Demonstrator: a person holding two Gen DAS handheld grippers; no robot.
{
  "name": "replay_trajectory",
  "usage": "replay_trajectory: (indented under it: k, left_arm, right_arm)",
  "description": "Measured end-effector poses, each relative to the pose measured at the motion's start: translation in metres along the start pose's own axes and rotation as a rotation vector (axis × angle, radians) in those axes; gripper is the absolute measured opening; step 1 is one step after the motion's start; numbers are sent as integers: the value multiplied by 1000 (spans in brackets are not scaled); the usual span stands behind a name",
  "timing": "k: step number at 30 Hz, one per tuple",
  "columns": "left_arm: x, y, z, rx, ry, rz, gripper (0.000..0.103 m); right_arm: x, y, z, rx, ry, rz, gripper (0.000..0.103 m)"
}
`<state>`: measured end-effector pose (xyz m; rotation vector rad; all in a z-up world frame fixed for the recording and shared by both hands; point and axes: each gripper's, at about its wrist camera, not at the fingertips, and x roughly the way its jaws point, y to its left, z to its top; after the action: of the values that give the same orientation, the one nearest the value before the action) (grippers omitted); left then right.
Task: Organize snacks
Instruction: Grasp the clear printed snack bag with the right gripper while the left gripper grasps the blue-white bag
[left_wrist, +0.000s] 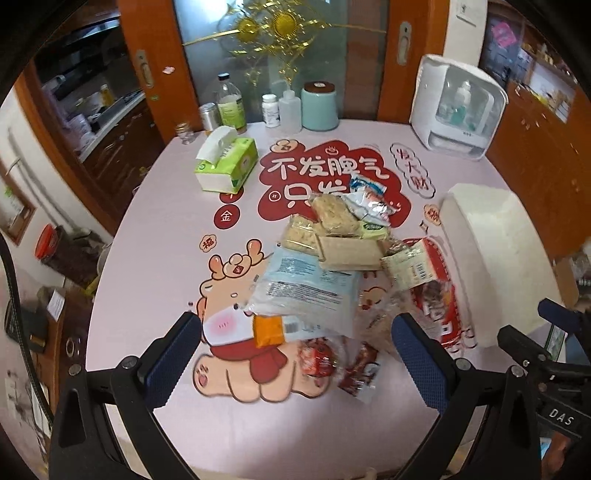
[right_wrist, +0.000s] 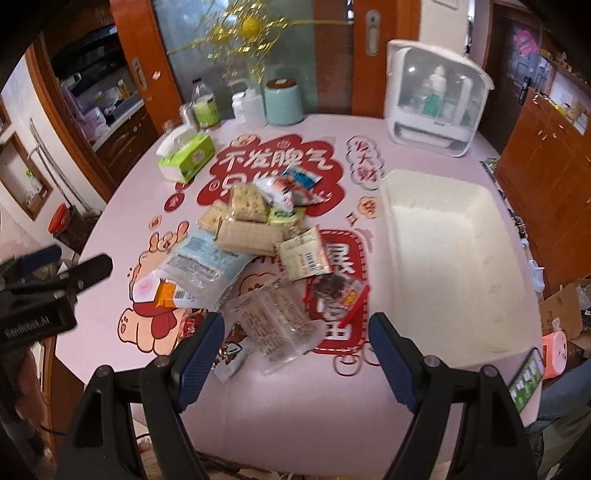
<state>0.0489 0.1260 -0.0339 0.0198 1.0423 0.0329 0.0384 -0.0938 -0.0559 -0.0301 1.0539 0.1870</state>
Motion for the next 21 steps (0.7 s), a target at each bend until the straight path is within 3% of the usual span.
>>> replay_trajectory:
  k: [5, 10, 21]
  left_arm:
    - [53, 28, 5, 73, 62, -96, 102]
    - [121, 46, 5, 106, 188, -189, 102]
    - [226, 61, 15, 98, 390, -334, 102]
  right_arm:
    - [65, 16, -8, -40, 65, 27, 81]
    - [116, 13, -15, -62, 126, 43, 81]
    - [161, 30, -19, -265, 169, 2, 81]
